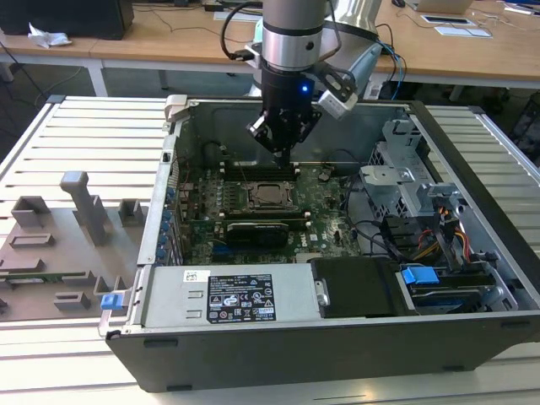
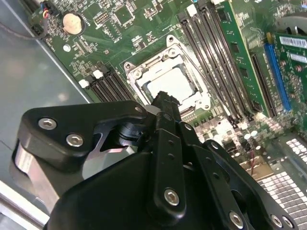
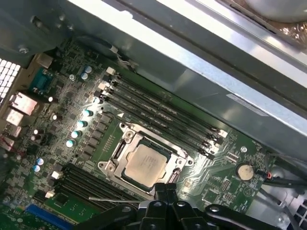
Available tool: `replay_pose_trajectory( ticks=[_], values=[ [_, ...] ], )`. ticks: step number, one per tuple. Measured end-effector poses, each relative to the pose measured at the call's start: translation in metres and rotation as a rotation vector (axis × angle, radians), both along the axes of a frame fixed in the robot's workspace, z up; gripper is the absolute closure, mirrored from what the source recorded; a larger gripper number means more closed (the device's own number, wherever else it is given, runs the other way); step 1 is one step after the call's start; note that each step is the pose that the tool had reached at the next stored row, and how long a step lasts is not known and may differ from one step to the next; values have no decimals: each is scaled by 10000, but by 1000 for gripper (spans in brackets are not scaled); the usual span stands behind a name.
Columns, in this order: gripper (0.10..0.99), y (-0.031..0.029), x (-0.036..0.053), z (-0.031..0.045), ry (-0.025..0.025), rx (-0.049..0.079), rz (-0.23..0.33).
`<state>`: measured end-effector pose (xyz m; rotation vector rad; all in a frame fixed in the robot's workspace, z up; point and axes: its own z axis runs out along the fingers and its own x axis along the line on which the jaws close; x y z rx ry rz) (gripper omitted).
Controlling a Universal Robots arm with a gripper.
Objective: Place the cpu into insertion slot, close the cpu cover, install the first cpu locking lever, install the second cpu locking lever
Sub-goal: 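Install the first cpu locking lever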
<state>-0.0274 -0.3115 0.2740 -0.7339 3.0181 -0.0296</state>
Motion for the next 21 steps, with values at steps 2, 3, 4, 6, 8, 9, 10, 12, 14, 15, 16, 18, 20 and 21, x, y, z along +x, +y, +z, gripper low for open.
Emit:
replay_pose_trajectory(
  ticks=[2,3,4,6,8,9,10,12,14,15,16,18,20,21],
  values=[
    [980,0,0,0,0,0,-410],
    [980,0,0,0,0,0,-602],
    [980,0,0,0,0,-1,-757],
    [980,0,0,0,0,0,-1126],
    [980,0,0,0,0,-1,-1662],
    [980,0,0,0,0,0,-1936],
    [980,0,0,-1,0,0,-2182],
    [980,0,0,-1,0,-1,-2507],
    [980,0,0,-1,0,-1,-2755],
    [980,0,0,-1,0,0,-2948],
    [980,0,0,-1,0,-1,-3056],
    [980,0,0,-1,-1,-1,-3296],
    [980,0,0,-1,0,-1,-3571],
    [980,0,0,-1,1,-1,-3736]
  ],
)
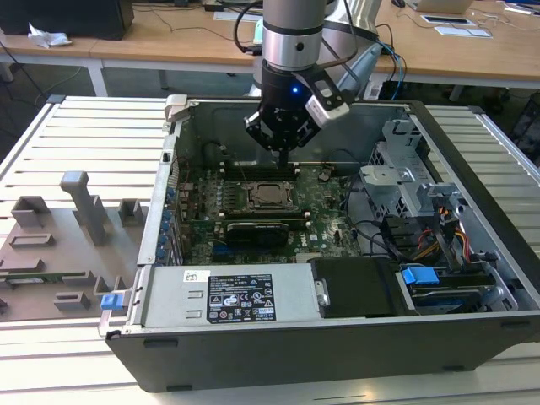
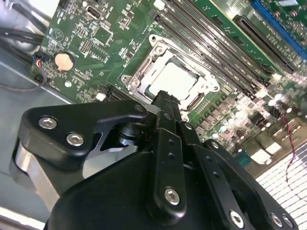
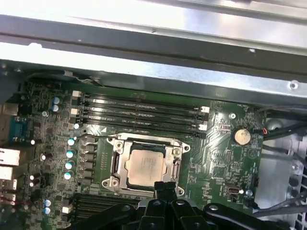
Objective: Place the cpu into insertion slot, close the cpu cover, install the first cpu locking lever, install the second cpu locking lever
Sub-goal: 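Install the first cpu locking lever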
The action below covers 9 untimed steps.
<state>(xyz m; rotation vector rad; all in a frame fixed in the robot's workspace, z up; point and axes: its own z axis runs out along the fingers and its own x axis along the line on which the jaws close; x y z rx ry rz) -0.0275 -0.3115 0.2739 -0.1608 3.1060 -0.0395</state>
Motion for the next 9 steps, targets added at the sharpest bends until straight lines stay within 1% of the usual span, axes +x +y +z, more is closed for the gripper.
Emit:
replay_pose_trajectory(
  ticks=[2,7,8,9],
  values=[
    [980,0,0,0,-1,-1,-381],
    [980,0,0,0,0,-2,-1003],
    [980,0,0,0,0,-2,-1280],
    [980,0,0,0,0,-2,-1408]
  ],
)
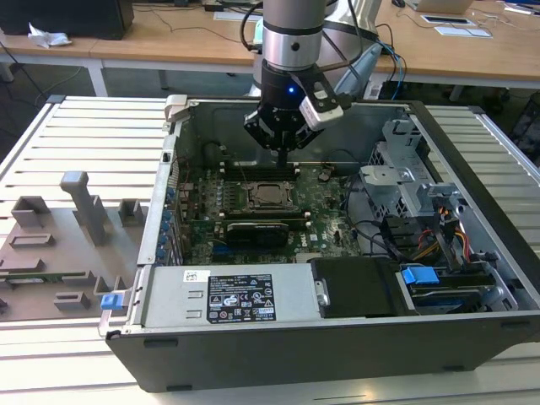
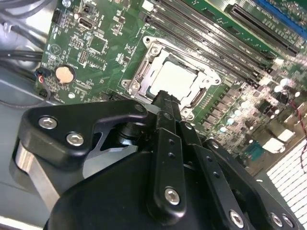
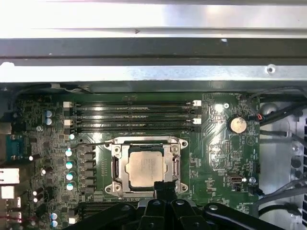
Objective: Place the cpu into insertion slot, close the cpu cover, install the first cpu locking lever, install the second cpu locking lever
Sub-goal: 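Install the first cpu locking lever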
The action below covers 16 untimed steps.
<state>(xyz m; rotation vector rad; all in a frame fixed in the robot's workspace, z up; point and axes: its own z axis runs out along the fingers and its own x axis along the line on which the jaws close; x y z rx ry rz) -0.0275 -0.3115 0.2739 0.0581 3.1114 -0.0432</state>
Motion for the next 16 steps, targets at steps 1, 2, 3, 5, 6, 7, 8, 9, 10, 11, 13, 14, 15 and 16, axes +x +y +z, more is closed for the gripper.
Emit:
replay_pose_trajectory(
  ticks=[1,2,3,5,6,7,8,9,10,11,13,14,15,16],
  values=[
    [980,0,0,0,0,0,-90],
    [980,0,0,0,0,0,-315],
    [980,0,0,0,0,-1,-487],
    [980,0,0,0,0,0,-706],
    [980,0,0,0,0,0,-847],
    [980,0,0,0,0,-1,-917],
    [980,0,0,0,0,0,-919],
    [980,0,0,0,0,-1,-921],
    [980,1,9,-3,96,-3,-919],
    [980,0,17,-4,401,-19,-921],
    [980,0,18,-4,491,-26,-923],
    [980,0,18,-4,490,-25,-919],
    [980,0,18,-5,490,-26,-823],
    [980,0,17,-5,489,-33,-471]
  ],
)
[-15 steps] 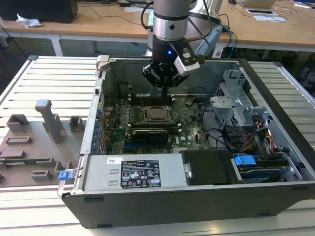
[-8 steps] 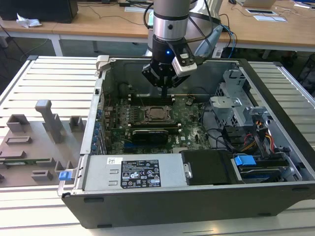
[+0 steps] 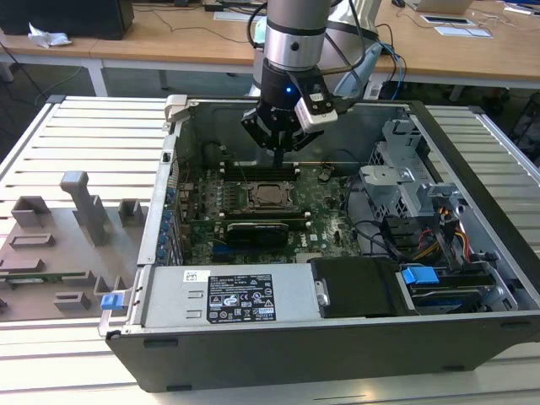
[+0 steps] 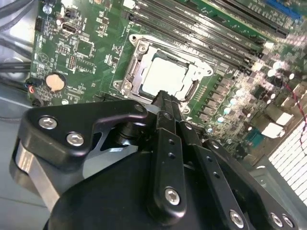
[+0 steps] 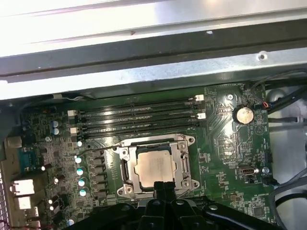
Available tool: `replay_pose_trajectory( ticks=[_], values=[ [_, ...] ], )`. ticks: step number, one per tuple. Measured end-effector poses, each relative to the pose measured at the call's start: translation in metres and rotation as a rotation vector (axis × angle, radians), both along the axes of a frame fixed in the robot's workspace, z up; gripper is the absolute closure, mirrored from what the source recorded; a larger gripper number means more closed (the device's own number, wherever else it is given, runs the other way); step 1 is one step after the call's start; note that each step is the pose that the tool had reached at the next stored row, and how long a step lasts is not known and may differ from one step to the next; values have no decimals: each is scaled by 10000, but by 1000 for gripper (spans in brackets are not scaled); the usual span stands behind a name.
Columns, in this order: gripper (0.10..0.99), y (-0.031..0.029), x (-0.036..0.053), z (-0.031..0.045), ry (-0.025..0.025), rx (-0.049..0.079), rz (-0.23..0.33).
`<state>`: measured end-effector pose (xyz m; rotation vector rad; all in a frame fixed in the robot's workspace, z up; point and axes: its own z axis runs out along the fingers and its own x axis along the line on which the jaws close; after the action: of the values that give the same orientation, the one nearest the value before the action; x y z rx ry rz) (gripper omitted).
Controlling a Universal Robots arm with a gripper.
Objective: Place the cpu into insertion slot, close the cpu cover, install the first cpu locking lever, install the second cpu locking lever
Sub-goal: 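Install the first cpu locking lever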
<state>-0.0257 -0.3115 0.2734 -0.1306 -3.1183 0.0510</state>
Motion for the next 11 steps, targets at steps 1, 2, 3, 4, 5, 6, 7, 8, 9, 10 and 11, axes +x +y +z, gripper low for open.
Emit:
replay_pose_trajectory(
  ticks=[1,2,3,4,5,6,7,8,9,10,11],
  values=[
    [980,0,0,0,1,-1,435],
    [980,0,0,0,1,-1,625],
    [980,0,0,0,1,-1,626],
    [980,0,0,0,0,-1,626],
    [980,1,-9,0,0,-1,623],
    [980,1,-45,-1,-1,0,626],
    [980,0,-96,0,-1,-2,625],
    [980,0,-123,-1,-1,-1,627],
    [980,0,-150,0,-1,-1,627],
    [980,0,-198,-1,-1,-1,625],
    [980,0,-244,-1,-2,-1,627]
  ],
)
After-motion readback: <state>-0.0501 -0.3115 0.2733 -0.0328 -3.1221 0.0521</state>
